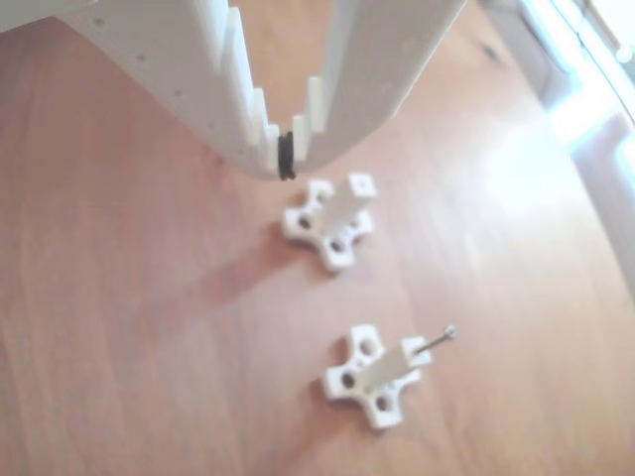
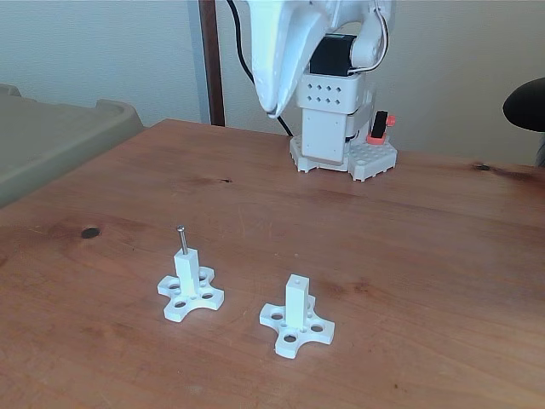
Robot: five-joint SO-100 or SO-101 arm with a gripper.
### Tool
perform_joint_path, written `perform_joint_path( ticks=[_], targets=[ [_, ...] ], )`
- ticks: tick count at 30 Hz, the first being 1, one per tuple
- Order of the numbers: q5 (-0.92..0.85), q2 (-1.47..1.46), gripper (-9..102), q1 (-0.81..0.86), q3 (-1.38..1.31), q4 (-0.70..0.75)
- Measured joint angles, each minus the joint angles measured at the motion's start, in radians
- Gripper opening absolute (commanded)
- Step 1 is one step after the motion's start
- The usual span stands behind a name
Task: Grab the screw and set it in the hole.
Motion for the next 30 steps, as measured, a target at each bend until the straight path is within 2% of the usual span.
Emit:
perform_joint_path(
  ticks=[8,14,30],
  targets=[
    [0.063,-0.373,6,0.055,-0.325,0.063],
    [0.084,-0.574,12,0.069,-0.417,0.063],
    [0.083,-0.83,15,0.063,-0.606,0.061]
  ],
)
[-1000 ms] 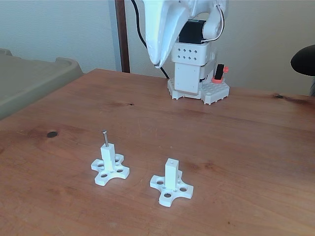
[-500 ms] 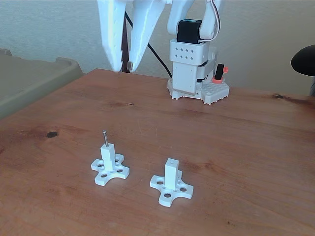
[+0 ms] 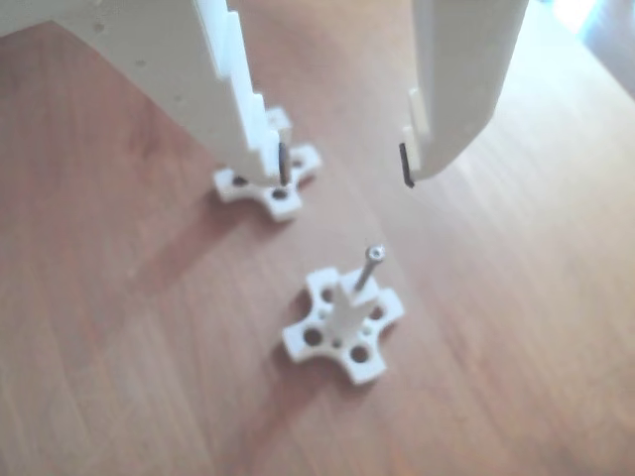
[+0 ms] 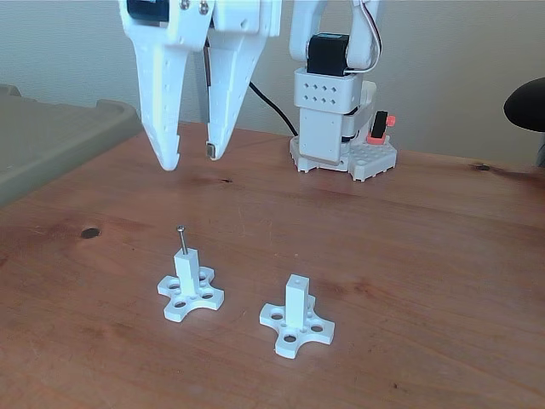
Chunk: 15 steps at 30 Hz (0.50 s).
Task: Grab the screw and set it in the hole.
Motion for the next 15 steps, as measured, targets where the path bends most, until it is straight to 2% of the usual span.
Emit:
perform_joint_path(
  ticks=[15],
  targets=[
    [0.021,-0.109,17,0.0,-0.038,-0.002]
  ],
)
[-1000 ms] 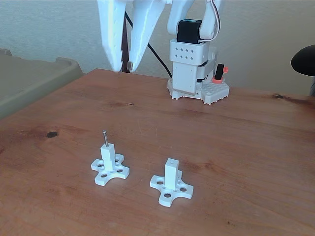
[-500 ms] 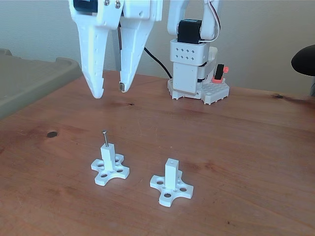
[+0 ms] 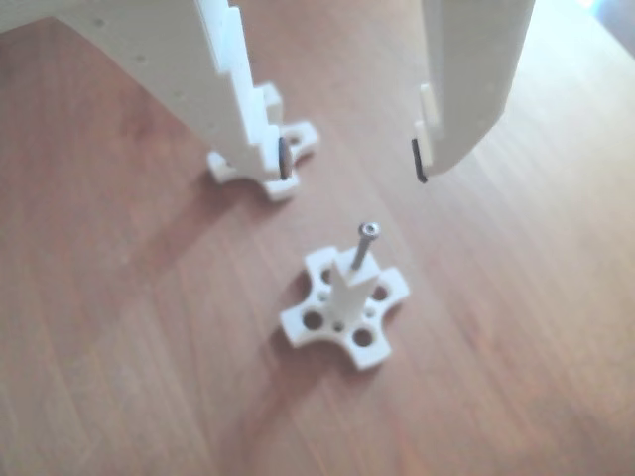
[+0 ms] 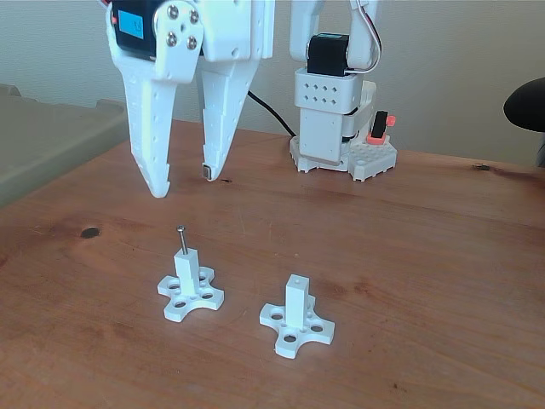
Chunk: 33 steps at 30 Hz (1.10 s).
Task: Grab the screw and set it in the hole.
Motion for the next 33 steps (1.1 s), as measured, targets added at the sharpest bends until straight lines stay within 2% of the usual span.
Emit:
perform_joint_path(
  ticks=[33],
  targets=[
    [0.015,-0.121,18,0.015,-0.002,-0.071]
  ],
)
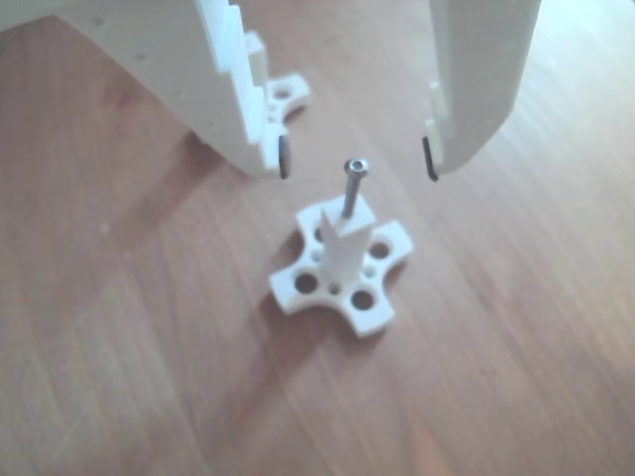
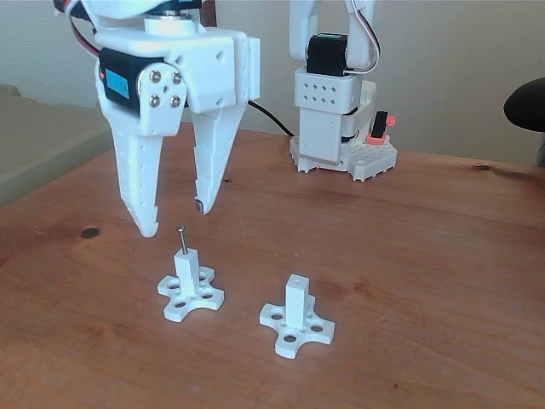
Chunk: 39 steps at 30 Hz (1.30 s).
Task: Grab the screw and set it in the hole.
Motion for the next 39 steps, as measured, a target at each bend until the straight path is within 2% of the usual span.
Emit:
perform_joint_path(
  ticks=[25,39],
  targets=[
    [0.003,-0.077,18,0.005,-0.037,-0.002],
    [0.003,-0.114,14,0.009,-0.071,-0.012]
  ],
)
